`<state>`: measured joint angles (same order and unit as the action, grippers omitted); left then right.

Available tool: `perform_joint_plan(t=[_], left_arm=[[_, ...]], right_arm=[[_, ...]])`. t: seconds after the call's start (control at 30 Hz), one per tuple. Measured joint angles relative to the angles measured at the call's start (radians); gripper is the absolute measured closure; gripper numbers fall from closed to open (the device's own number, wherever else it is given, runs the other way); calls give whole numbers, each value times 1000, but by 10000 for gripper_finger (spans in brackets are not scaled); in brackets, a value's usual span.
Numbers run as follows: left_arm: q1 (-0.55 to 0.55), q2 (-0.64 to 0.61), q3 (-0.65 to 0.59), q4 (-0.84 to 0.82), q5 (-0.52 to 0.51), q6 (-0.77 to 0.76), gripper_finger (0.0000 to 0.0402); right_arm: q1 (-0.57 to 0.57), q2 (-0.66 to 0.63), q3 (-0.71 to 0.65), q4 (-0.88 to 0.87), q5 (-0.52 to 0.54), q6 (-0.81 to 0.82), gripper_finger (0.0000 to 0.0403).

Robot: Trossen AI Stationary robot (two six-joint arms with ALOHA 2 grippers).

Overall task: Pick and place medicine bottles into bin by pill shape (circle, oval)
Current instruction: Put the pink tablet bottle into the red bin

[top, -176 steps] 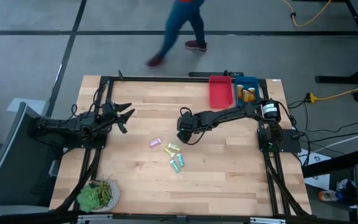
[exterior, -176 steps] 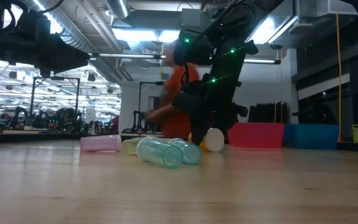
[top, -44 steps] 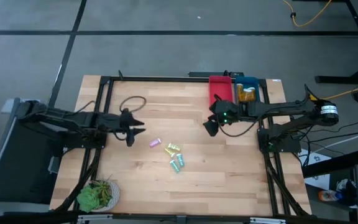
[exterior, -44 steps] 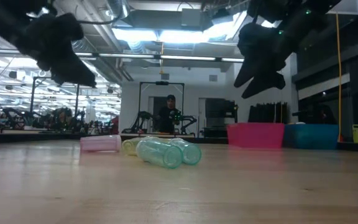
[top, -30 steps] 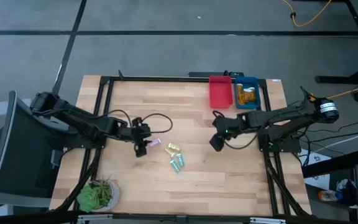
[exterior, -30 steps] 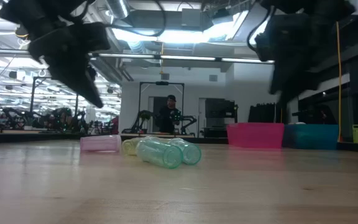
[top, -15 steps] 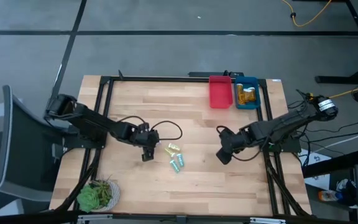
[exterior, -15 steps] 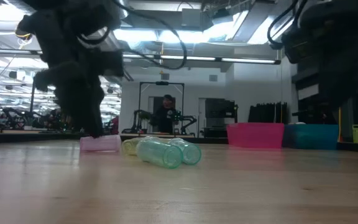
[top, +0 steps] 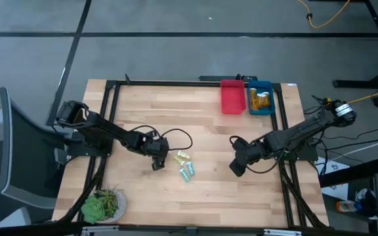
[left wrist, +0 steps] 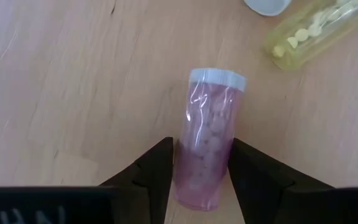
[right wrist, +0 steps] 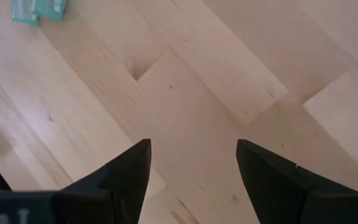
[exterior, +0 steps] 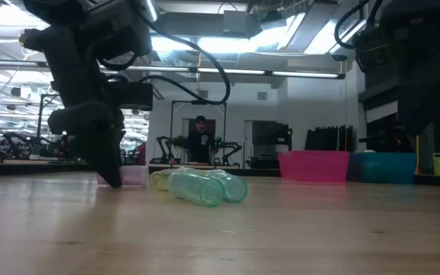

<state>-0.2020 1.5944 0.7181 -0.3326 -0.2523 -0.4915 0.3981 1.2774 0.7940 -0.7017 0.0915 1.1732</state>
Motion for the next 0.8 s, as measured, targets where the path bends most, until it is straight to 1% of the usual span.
perform_joint_plan(t=[0.07,0.17,0.27,0.33,0.43,0.53,0.63,0.7,0.8], left_arm=[[0,-6,-1,3,0,0,268],[6,-5,15,-1,-6,4,295],[29,-6,60,5,-54,-1,320],[50,-6,95,4,-87,-9,330],[97,-6,162,13,-128,-3,332],[160,-5,219,83,-129,67,332],[230,16,294,168,-103,175,332],[274,53,361,214,-101,227,332],[326,130,482,221,-98,319,332]], right_arm=[[3,0,0,1,4,0,164],[6,0,0,1,7,-2,164],[6,0,0,0,13,-3,164],[6,0,0,0,29,-3,164],[12,0,0,1,46,-2,164],[31,0,0,1,41,26,164],[56,0,0,2,40,65,164],[71,0,0,3,41,80,164],[85,0,0,10,46,81,164]])
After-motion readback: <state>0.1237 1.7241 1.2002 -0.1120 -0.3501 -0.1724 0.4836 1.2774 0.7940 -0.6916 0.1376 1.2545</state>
